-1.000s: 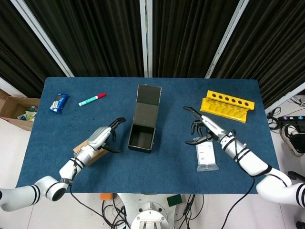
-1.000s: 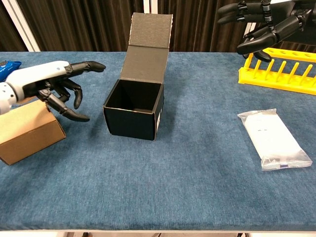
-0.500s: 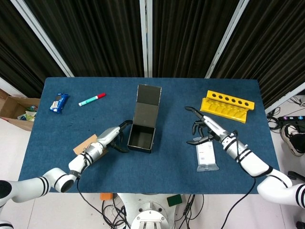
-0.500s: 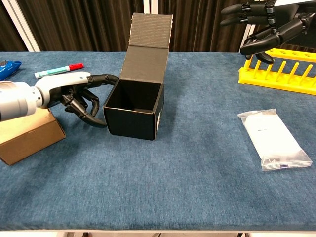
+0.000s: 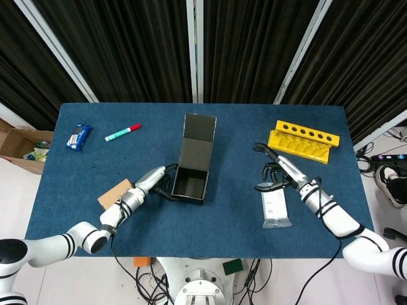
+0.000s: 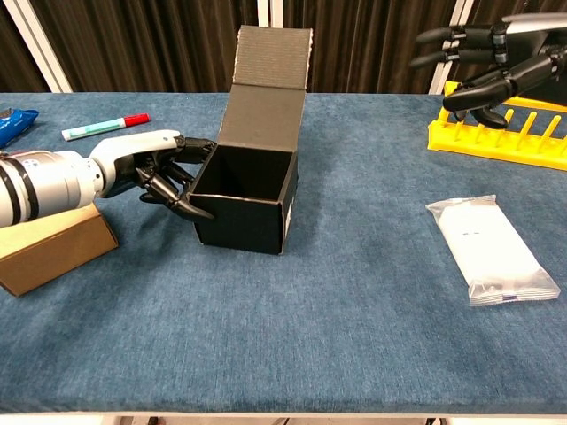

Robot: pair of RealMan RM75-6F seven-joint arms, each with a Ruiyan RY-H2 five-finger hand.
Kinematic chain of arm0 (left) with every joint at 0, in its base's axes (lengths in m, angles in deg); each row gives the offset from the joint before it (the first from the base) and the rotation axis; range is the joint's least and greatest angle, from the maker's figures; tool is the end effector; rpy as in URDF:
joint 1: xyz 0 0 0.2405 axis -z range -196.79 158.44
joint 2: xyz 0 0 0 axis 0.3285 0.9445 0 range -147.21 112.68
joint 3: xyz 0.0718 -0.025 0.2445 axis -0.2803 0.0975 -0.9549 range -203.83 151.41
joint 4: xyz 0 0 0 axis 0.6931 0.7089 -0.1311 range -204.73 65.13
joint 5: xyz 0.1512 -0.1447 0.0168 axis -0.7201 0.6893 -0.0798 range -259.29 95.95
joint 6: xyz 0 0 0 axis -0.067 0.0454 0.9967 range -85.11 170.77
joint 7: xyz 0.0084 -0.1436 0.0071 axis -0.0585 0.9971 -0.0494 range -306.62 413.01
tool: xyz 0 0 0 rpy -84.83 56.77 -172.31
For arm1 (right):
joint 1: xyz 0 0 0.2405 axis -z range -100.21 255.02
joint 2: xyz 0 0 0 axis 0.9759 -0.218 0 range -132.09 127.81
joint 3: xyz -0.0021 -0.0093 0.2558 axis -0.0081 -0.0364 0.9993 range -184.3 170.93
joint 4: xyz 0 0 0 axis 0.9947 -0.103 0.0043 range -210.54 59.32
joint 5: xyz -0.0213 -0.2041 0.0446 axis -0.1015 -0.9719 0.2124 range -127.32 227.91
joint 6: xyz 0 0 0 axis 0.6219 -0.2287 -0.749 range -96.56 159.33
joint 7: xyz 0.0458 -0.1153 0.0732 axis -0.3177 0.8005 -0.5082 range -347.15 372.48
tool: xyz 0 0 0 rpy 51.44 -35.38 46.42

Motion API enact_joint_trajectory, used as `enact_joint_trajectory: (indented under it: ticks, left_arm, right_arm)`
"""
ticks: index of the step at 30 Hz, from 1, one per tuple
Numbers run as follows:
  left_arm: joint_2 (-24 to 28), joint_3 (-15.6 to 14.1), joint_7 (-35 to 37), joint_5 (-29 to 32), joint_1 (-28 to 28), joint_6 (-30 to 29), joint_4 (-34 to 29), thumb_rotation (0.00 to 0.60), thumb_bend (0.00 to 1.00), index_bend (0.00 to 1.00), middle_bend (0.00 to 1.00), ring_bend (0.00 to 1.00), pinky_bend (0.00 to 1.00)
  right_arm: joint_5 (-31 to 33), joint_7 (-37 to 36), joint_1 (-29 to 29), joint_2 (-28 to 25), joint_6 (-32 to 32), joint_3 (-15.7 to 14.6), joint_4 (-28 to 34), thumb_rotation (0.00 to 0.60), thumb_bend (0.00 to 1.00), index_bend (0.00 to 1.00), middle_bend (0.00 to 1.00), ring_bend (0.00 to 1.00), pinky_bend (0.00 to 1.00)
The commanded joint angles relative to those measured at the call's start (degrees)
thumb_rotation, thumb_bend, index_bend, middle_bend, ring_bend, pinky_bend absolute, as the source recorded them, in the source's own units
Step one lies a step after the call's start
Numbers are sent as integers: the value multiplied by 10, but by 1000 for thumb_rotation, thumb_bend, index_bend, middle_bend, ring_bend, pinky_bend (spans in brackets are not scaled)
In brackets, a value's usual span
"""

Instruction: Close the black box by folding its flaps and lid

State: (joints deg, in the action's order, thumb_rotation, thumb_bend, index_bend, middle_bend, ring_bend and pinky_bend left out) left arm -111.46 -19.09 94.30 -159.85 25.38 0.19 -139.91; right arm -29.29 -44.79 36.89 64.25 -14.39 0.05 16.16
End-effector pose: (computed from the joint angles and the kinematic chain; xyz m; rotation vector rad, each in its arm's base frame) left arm -0.1655 0.3465 -0.0629 -1.7126 -1.8446 -1.1881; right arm -0.1858 -0.3394 0.0747 1.4792 -1.9915 1.3127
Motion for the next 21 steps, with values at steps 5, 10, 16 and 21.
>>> enact_joint_trajectory:
  ticks: [5,10,16,21]
  left_arm:
    - [46,-7,-32,-27,-31,-67,-78,600,9,490,476,712,962]
    - [76,-14,-56,-47,-45,-101,-137,600,7,489,476,712,964]
    - [75,-9,-83,-39,-32,-84,-146,600,8,489,476,712,964]
    - [65,3,-104,-13,-19,-62,-136,600,7,483,471,713,963]
  right_arm:
    - [160,94,-63,60,125,36,-60,600,0,6,219,601,869]
    - [251,168,-121,117,157,64,-103,600,0,32,233,607,889]
    - [337,242,-183,153,151,103,-103,600,0,33,240,609,902]
    - [409,300,-234,156,145,126,-89,600,0,34,258,616,909]
